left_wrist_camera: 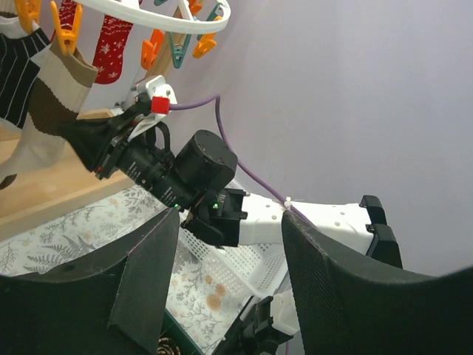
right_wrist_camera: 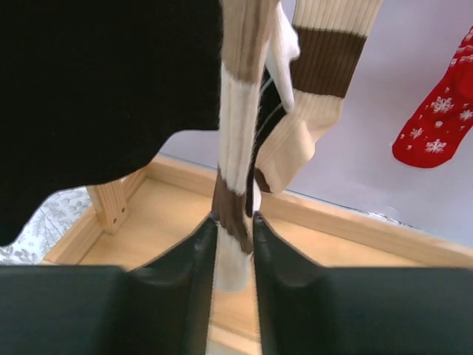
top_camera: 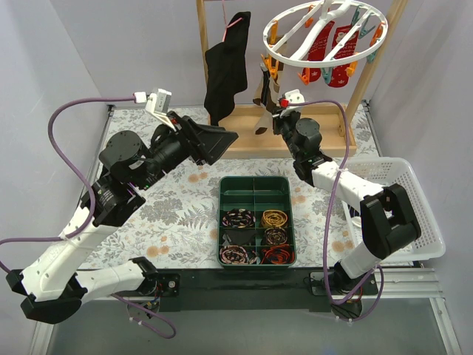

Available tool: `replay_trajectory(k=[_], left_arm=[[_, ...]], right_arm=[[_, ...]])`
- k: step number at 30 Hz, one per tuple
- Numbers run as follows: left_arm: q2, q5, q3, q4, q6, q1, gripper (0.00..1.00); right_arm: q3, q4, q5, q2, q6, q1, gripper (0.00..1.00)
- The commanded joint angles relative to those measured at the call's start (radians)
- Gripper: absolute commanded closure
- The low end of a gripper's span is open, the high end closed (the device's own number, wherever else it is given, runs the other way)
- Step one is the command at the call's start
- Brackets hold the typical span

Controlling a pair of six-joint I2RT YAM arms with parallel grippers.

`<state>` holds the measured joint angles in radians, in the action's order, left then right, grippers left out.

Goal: Remove the socks clipped to the hanger

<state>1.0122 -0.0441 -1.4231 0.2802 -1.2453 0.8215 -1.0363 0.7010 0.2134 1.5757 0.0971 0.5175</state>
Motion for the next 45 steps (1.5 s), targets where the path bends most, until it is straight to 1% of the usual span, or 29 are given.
replay_trajectory(k=[1,2,6,13,16,17,19,20,22,25,26,27,29,30,31,33,34,35,39,41,45], left_arm=[[-0.029,0.013,0.01,0.04,0.015,0.002,0.44],[-0.03,0.015,0.009,0.042,0.015,0.002,0.44],[-0.02,0.012,0.004,0.053,0.014,0.002,0.44],[0.103,-0.034,-0.086,0.096,-0.009,0.002,0.43],[0.166,-0.028,-0.152,0.115,-0.014,0.002,0.42],[0.219,-0.031,-0.207,0.138,-0.005,0.002,0.42],[0.288,-0.031,-0.278,0.178,0.018,0.002,0.42],[0.354,-0.027,-0.357,0.219,0.038,0.002,0.43],[0.403,0.03,-0.423,0.25,0.055,0.002,0.43],[0.495,0.157,-0.528,0.295,0.086,0.002,0.43],[0.52,0.177,-0.558,0.325,0.096,0.002,0.43],[0.576,0.193,-0.621,0.338,0.121,0.002,0.43],[0.621,0.234,-0.669,0.364,0.147,0.002,0.43],[0.665,0.252,-0.689,0.369,0.176,0.002,0.43],[0.681,0.271,-0.723,0.372,0.185,0.001,0.43],[0.709,0.309,-0.74,0.355,0.205,0.001,0.41],[0.726,0.306,-0.737,0.34,0.227,-0.001,0.37],[0.735,0.3,-0.74,0.311,0.231,-0.002,0.36],[0.807,0.276,-0.819,0.306,0.216,-0.019,0.3],[0.845,0.254,-0.871,0.297,0.216,-0.024,0.3],[0.885,0.25,-0.913,0.267,0.216,-0.035,0.31]], right_arm=[[-0.031,0.132,-0.002,0.003,0.009,0.003,0.89],[-0.03,0.132,-0.006,0.0,0.006,0.001,0.98],[-0.01,0.129,-0.04,-0.028,-0.026,0.004,0.99],[0.054,0.077,-0.072,-0.14,-0.089,0.006,0.99],[0.045,-0.017,-0.1,-0.17,-0.126,0.006,0.99],[0.041,-0.07,-0.114,-0.177,-0.14,0.007,0.99],[0.041,-0.107,-0.166,-0.2,-0.154,0.006,0.99],[0.053,-0.122,-0.178,-0.209,-0.169,0.007,0.99],[0.059,-0.146,-0.187,-0.232,-0.184,0.007,0.99],[0.076,-0.166,-0.197,-0.261,-0.207,0.007,0.99],[0.081,-0.169,-0.198,-0.267,-0.211,0.007,0.99],[0.082,-0.176,-0.206,-0.272,-0.218,0.007,0.99],[0.081,-0.184,-0.206,-0.286,-0.224,0.007,0.99],[0.082,-0.187,-0.241,-0.289,-0.226,0.007,0.99],[0.082,-0.192,-0.246,-0.296,-0.226,0.006,0.99],[0.088,-0.199,-0.25,-0.304,-0.226,0.007,0.99],[0.091,-0.201,-0.249,-0.313,-0.227,0.007,0.99],[0.097,-0.201,-0.246,-0.318,-0.227,0.006,0.99],[0.107,-0.204,-0.249,-0.335,-0.226,0.007,0.99],[0.11,-0.205,-0.253,-0.341,-0.227,0.007,0.99],[0.117,-0.213,-0.252,-0.352,-0.224,0.007,0.99]])
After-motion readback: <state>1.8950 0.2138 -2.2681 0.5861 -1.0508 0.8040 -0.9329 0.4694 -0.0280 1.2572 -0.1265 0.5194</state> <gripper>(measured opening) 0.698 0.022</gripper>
